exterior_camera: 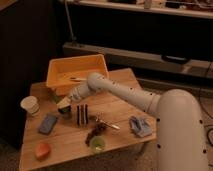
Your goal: Place pepper in metal cup
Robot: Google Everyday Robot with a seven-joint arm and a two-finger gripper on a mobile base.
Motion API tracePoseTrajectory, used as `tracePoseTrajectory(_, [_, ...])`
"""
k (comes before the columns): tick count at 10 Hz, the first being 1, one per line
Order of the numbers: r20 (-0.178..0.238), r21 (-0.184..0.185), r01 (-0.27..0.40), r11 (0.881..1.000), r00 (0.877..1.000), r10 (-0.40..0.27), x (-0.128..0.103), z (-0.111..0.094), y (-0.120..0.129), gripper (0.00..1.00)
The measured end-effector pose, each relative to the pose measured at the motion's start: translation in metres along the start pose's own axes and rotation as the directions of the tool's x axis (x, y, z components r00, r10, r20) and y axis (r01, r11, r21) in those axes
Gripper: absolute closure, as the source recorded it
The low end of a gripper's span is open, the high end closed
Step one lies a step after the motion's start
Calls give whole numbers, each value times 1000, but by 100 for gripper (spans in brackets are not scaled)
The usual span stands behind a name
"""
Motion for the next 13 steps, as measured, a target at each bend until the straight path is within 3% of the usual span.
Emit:
tracePoseTrajectory(2, [4,-3,4,1000,1000,-4,3,1,-2,79])
tracePoseTrajectory(3, [6,-4,5,1000,1000,-5,4,2,-3,73])
tracePoseTrajectory(8, [26,8,7,1000,1000,-7,6,2,-7,24])
tracePoseTrajectory(13, [48,37,-7,999,999,5,5,-4,-8,20])
